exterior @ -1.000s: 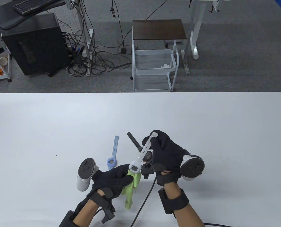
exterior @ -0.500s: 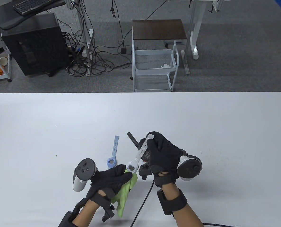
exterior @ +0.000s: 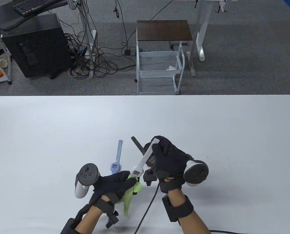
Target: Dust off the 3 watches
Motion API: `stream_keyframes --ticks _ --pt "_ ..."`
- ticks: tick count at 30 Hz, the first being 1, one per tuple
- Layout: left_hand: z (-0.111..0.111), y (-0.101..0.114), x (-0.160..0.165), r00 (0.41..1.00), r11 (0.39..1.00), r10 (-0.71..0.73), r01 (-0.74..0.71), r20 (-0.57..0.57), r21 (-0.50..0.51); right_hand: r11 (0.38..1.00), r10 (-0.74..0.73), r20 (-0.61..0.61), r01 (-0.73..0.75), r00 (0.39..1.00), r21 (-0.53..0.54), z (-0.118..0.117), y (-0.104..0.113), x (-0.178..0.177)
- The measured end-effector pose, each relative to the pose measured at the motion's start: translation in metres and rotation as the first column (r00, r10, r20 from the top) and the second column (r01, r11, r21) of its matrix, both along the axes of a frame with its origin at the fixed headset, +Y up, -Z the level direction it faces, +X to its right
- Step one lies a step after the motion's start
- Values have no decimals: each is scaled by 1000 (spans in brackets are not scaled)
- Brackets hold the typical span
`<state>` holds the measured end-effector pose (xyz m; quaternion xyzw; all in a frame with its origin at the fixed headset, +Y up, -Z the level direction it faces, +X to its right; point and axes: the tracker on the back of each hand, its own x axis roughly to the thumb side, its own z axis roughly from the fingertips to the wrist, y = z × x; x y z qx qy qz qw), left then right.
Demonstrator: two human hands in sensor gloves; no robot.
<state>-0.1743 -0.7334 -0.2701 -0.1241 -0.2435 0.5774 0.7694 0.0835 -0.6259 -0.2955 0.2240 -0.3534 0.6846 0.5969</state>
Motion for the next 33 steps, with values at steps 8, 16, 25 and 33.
stream_keyframes --ticks 8,16,25,33 --pt "-1 3 -2 1000 999 13 -12 26 -37 998 -58 -24 59 998 29 4 4 -1" --pt "-1 5 1 998 1000 4 -3 68 -4 996 -85 -30 85 996 27 4 4 2" --pt "-2 -3 2 995 989 -34 48 98 -139 994 -100 -29 101 995 49 5 3 3" --pt "-2 3 -1 992 991 -128 129 22 -34 989 -133 -32 135 991 53 5 4 5"
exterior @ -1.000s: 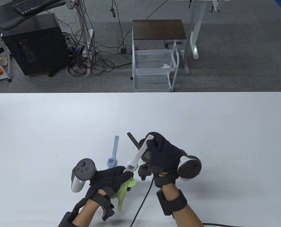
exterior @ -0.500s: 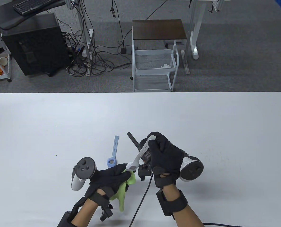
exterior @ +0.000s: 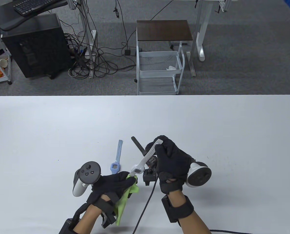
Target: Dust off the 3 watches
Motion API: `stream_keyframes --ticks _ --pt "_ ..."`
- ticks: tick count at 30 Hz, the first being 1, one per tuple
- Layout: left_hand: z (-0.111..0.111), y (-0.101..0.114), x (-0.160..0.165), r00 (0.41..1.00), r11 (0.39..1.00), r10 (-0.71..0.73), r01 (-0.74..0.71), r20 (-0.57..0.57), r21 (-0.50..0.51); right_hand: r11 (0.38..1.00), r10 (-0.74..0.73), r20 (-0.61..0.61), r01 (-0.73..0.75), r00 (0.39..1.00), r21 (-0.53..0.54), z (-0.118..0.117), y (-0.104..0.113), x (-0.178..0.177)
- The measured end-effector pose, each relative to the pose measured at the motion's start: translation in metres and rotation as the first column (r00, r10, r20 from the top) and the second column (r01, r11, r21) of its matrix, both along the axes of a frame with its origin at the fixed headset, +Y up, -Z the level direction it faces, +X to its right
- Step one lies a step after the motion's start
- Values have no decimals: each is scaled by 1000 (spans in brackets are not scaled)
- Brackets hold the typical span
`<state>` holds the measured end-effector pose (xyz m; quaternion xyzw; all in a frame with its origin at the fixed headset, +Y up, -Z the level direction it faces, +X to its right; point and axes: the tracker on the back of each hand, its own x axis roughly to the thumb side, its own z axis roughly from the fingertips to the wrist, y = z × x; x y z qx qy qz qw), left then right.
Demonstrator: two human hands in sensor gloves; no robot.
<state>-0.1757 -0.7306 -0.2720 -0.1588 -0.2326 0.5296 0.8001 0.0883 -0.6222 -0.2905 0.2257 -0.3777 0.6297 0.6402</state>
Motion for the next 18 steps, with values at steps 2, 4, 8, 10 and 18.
stream_keyframes --ticks 2,4,8,10,18 --pt "0 -1 0 1000 1000 -2 2 -20 15 1000 3 -1 -3 1000 0 0 0 0" --pt "0 -1 1 1000 1000 5 -4 -15 30 1000 1 4 -1 1000 4 0 0 0" --pt "0 -1 2 1000 999 6 -6 1 39 1000 -11 0 11 1000 -2 0 1 3" --pt "0 -1 1 1000 999 4 -4 -3 42 1000 -14 4 14 1000 6 0 0 4" --pt "1 4 -1 998 998 -67 67 -15 16 999 -24 19 23 1000 35 1 2 7"
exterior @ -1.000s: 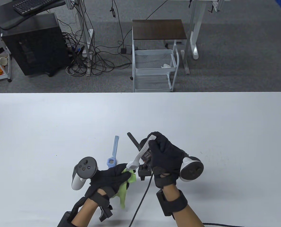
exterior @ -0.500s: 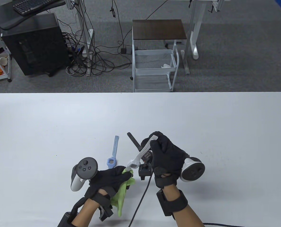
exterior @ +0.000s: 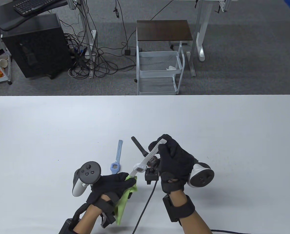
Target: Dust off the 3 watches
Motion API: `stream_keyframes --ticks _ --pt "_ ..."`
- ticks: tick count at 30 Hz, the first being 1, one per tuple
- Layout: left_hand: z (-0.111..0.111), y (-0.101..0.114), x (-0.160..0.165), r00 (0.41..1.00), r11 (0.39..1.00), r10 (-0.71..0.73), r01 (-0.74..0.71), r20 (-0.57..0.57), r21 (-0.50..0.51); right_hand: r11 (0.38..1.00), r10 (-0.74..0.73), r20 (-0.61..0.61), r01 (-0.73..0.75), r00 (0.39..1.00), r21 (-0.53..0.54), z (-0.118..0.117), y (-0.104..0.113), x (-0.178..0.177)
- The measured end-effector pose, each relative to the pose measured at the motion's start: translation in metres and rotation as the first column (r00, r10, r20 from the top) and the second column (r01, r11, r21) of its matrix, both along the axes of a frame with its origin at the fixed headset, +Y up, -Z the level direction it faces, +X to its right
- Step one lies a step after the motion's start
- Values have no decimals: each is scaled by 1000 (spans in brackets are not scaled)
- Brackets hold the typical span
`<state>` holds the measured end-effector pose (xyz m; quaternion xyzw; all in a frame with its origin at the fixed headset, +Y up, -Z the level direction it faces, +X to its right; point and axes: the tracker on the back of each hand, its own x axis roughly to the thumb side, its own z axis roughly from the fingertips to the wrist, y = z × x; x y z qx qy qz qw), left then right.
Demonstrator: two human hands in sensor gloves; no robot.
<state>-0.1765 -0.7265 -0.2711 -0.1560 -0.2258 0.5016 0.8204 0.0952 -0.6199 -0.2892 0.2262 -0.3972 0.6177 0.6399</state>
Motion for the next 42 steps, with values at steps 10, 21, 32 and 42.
stream_keyframes --ticks 10,21,32,42 --pt "1 -3 1 999 999 44 -45 -15 -21 1000 -20 9 20 1000 6 1 0 2" --pt "3 2 -7 995 1000 -6 7 -95 18 999 -40 15 40 999 20 4 4 6" --pt "2 -1 -5 997 998 50 -51 -55 -29 996 -94 47 93 994 10 3 6 19" --pt "-5 -14 -13 994 996 65 -69 -86 -49 993 -109 83 113 991 -41 -4 7 39"
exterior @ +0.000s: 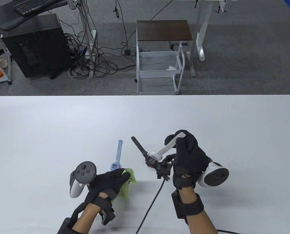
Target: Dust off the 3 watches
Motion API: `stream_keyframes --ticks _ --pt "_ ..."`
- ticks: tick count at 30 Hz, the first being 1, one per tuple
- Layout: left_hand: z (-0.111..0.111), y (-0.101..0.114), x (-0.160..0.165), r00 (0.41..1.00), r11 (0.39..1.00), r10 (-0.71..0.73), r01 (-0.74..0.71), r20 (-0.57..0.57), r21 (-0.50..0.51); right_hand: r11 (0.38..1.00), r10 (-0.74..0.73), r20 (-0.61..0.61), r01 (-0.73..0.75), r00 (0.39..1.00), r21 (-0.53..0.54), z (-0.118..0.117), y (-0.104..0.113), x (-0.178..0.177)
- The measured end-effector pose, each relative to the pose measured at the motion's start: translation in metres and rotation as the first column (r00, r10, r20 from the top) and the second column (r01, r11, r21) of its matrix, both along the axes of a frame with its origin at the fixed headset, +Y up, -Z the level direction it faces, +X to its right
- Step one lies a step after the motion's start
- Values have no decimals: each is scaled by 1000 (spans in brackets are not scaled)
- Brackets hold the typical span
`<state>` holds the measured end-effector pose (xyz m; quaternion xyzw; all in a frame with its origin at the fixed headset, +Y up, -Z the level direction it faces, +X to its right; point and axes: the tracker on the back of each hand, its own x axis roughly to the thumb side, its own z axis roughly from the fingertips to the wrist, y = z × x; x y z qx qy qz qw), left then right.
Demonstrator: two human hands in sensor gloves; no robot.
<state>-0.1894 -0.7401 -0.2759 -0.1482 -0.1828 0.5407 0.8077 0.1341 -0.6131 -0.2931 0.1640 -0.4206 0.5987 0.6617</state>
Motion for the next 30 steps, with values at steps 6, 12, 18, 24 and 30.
stream_keyframes --ticks 6,12,18,24,30 --pt "-2 -8 8 997 999 -17 20 74 -34 999 8 0 -8 1000 -32 -5 -4 2" --pt "-4 -16 14 969 975 -206 215 132 -54 999 30 -13 -30 999 -39 -5 -4 0" --pt "-4 -31 26 910 921 -367 385 195 -65 997 49 -43 -51 998 -60 -7 -5 -4" --pt "-6 -42 36 830 850 -501 526 247 -42 993 82 -62 -86 995 -75 -8 -6 -10" --pt "-7 -49 41 800 822 -533 566 276 -55 990 107 -79 -113 991 -84 -8 -7 -14"
